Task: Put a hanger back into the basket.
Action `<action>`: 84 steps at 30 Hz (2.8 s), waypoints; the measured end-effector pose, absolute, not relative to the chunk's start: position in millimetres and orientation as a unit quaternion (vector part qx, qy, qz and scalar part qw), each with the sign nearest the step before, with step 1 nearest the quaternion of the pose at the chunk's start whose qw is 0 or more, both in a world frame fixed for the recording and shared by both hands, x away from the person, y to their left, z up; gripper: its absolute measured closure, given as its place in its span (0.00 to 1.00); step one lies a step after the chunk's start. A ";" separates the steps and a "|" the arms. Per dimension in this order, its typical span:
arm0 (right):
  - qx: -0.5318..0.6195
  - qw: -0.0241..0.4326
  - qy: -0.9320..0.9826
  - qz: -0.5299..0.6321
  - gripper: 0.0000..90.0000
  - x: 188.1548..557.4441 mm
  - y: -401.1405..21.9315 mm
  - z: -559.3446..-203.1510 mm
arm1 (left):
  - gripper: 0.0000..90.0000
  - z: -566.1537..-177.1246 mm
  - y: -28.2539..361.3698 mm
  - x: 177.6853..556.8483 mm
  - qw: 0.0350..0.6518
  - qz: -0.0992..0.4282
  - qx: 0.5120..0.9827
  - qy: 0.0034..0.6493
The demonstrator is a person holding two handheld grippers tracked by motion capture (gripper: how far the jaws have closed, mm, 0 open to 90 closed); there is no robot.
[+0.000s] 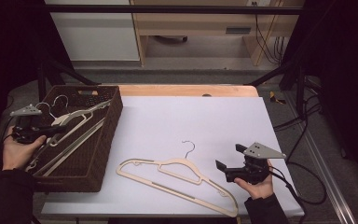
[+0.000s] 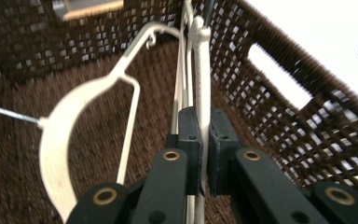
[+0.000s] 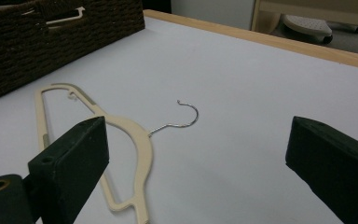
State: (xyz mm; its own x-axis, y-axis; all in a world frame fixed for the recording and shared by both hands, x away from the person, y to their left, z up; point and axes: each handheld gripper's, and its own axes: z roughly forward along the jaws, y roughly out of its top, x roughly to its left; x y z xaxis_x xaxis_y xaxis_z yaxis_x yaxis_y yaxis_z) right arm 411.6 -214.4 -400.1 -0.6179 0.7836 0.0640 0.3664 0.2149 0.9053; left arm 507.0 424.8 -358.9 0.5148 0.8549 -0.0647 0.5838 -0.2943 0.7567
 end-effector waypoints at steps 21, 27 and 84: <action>0.384 0.210 0.752 0.493 0.07 412.7 -215.2 -399.7 | 0.51 -343.8 428.2 470.8 0.365 0.262 0.726 0.521; 0.384 0.208 0.751 0.495 0.08 412.6 -217.3 -398.3 | 0.26 -325.0 399.0 447.6 0.438 0.280 0.713 0.470; 0.365 0.120 0.856 0.347 0.45 413.9 -194.0 -457.8 | 0.07 -412.0 218.3 407.4 0.453 0.185 0.805 0.334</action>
State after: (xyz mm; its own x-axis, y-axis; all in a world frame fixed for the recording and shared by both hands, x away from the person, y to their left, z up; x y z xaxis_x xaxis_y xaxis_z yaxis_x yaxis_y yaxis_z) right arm 413.9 -194.0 -457.8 -0.7056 0.7069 0.0482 0.5409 0.4936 0.6810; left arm 407.4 218.3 -412.0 0.7082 0.7060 -0.0047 0.3701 -0.3655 0.8541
